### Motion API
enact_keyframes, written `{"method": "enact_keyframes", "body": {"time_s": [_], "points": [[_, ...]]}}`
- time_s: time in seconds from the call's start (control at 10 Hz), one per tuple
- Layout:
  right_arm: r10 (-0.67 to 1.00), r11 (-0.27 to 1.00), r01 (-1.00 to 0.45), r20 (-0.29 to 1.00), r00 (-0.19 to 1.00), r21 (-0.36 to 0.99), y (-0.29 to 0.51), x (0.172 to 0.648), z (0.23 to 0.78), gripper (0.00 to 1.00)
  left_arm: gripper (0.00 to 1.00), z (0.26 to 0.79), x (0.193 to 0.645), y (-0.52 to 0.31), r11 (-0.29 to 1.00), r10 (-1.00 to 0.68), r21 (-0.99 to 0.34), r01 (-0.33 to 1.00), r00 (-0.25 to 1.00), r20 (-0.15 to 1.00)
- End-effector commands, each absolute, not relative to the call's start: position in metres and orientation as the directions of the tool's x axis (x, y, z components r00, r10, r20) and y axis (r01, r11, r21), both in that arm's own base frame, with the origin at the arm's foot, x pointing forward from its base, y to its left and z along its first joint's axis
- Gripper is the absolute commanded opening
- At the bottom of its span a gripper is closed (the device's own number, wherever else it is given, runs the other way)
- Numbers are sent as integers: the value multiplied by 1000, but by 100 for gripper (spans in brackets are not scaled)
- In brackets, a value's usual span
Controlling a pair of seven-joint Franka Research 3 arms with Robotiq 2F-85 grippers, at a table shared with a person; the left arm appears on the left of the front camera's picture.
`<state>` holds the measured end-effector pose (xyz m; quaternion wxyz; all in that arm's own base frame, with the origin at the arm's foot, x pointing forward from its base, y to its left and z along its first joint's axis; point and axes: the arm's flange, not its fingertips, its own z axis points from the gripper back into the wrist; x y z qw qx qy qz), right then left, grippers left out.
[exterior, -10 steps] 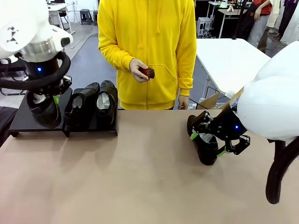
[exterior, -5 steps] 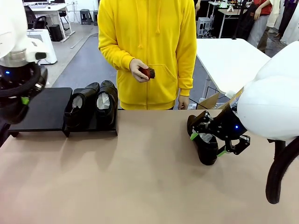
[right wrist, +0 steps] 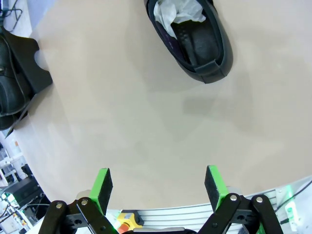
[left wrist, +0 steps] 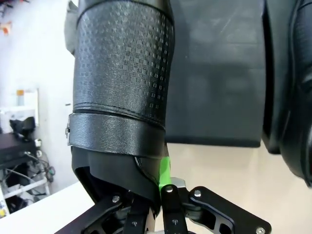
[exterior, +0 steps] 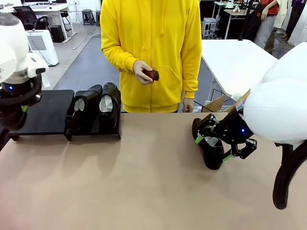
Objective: Organize the shoes by placing them on the stand.
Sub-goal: Place the Shoe from the middle of the table onto the Shoes Stand.
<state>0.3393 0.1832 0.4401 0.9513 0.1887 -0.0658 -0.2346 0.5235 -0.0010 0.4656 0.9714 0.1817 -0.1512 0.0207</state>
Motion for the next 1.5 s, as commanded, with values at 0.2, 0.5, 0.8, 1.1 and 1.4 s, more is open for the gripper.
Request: {"method": "enact_keyframes", "body": {"time_s": [0.2,0.5,0.8,1.1,1.4], "points": [[-452,829,402,41,891,389,181,343,441,100,0,443,535,13,917,66,338,-210,918,390],[-452,829,402,41,891,389,181,343,441,100,0,437,543,18,911,66,350,-216,917,394],[-452,829,402,41,891,389,181,343,441,100,0,441,557,23,909,54,355,-220,905,422],[-452,829,402,41,891,389,181,343,441,100,0,440,570,26,909,66,344,-236,896,440],[-452,829,402,41,891,389,181,343,441,100,0,425,576,25,914,85,329,-240,903,422]]}}
